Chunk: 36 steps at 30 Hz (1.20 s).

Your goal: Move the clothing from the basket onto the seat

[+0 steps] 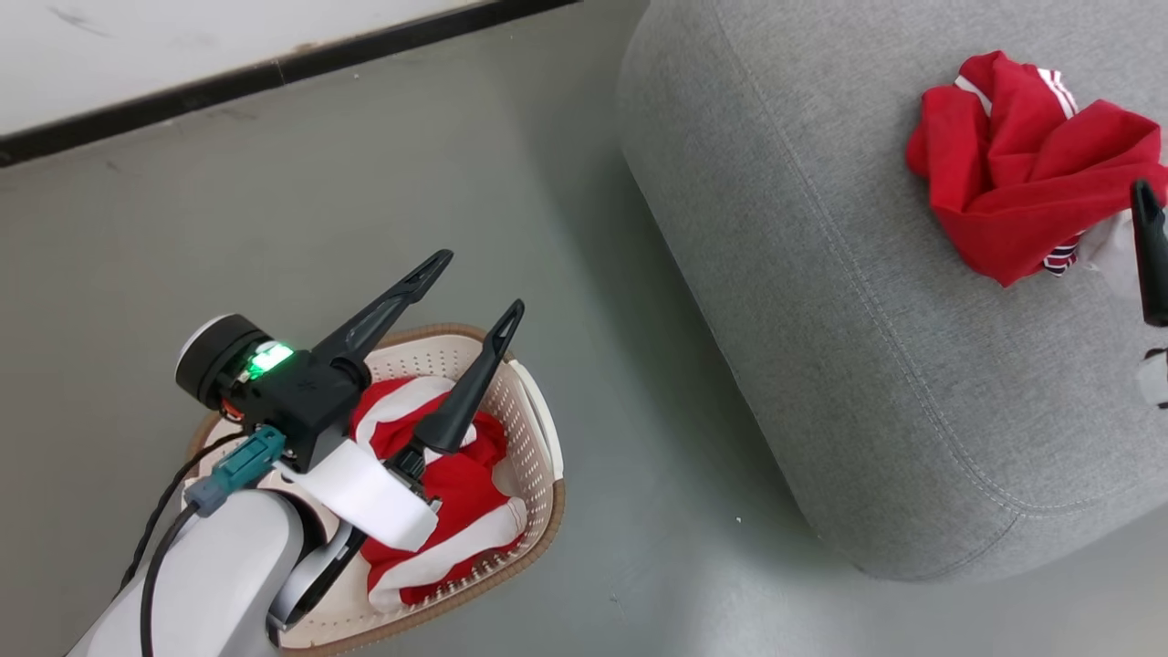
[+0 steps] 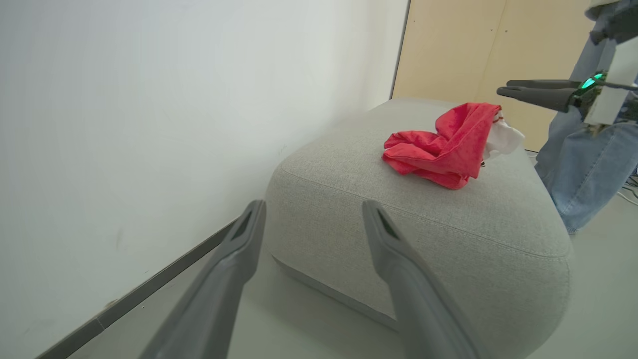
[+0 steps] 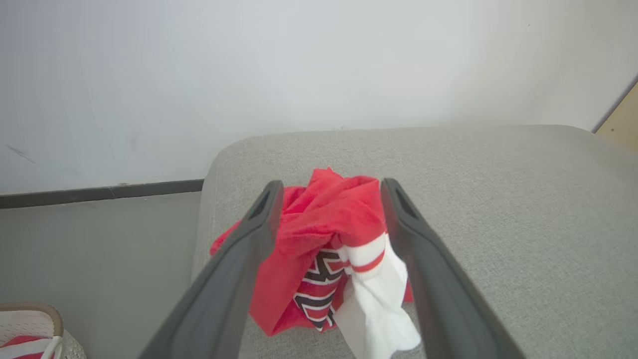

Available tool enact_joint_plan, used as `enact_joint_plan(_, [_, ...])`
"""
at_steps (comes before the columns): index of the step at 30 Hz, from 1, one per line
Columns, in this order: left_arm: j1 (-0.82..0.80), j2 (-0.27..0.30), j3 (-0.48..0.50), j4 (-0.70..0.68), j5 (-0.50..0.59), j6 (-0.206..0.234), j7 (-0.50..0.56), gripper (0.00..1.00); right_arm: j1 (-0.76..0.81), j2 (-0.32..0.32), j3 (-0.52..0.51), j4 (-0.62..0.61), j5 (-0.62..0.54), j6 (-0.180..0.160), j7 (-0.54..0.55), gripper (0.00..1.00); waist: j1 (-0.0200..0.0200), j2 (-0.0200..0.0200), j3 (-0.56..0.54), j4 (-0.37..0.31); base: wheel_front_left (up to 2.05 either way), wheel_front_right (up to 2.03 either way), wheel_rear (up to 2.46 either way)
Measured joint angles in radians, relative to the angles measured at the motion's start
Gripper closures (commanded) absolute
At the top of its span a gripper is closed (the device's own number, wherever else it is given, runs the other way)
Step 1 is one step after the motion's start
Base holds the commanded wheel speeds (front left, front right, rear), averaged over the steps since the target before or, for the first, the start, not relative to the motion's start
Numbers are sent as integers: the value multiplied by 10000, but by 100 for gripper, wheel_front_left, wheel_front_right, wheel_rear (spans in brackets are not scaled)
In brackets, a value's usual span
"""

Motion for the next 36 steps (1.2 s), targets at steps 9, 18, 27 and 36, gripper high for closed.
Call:
enact_joint_plan(9, [330,-186,301,322,-174,265,-136,0,-22,-96,286,-1091,-520,0,-4,0,-1,0,-397,173,0,0,0])
enact_joint_plan(18, [756,-276,920,646,-424,713,-222,0,-400,376,489,-1588,-1026,0,-25,0,-1,0,-744,683,0,0,0])
enact_joint_plan(27, [1112,-403,1641,1126,-648,1235,-226,0,-609,941,972,-1825,-1511,0,-27,0,-1,0,-1065,1343,0,0,0])
enact_joint_plan(36, [1344,-719,2380,1243,-673,1695,-236,0,-627,1534,1127,-1975,-1921,0,-27,0,-1,0,-1379,1990,0,0,0])
